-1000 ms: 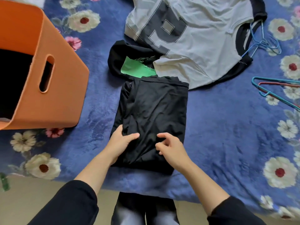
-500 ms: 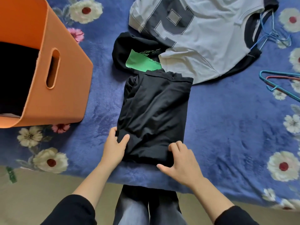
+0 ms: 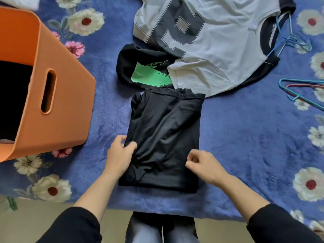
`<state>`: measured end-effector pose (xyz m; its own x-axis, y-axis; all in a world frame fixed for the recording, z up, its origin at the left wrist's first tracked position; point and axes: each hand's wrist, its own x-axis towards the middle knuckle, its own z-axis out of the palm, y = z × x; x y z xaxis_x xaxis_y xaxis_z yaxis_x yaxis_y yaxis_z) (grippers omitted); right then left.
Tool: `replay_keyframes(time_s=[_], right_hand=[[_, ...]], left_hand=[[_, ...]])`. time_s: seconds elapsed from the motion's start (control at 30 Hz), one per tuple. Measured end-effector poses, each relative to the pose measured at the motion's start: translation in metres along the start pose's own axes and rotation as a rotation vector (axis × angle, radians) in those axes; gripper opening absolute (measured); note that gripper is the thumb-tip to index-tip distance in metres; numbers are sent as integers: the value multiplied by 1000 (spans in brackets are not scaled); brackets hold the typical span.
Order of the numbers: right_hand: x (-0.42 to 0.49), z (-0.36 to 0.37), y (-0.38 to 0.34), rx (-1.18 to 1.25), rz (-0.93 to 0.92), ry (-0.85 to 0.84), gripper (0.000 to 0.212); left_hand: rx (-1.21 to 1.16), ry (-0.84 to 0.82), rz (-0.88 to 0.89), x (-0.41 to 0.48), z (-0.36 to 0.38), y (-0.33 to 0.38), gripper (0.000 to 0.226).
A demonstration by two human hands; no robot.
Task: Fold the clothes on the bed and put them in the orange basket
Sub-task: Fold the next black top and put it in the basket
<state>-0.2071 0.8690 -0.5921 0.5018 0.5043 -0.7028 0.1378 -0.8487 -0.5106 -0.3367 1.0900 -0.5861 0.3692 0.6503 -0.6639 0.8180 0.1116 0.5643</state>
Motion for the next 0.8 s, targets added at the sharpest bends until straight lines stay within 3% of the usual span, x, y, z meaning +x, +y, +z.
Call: replay_keyframes(time_s=[0.1, 0.23, 0.37, 0.47, 0.63, 0.73, 0.8], right_hand=[[22, -21, -12, 88, 5, 221, 5], [53, -45, -28, 134, -9, 335, 17], [75, -60, -38, 135, 37, 335, 18], [82, -62, -40, 87, 79, 236, 21], [91, -65, -40, 107, 136, 205, 23], [91, -65, -40, 133, 147, 207, 20], [91, -65, -40, 132, 148, 222, 19]], left_hand=[[14, 88, 103, 22, 3, 32, 27], [192, 115, 366, 49, 19, 67, 36], [416, 111, 356, 68, 37, 79, 42], [456, 178, 394, 73, 43, 81, 31], [249, 175, 481, 83, 40, 79, 7], [10, 247, 531, 79, 25, 74, 8], [-35, 285, 462, 80, 17, 69, 8]])
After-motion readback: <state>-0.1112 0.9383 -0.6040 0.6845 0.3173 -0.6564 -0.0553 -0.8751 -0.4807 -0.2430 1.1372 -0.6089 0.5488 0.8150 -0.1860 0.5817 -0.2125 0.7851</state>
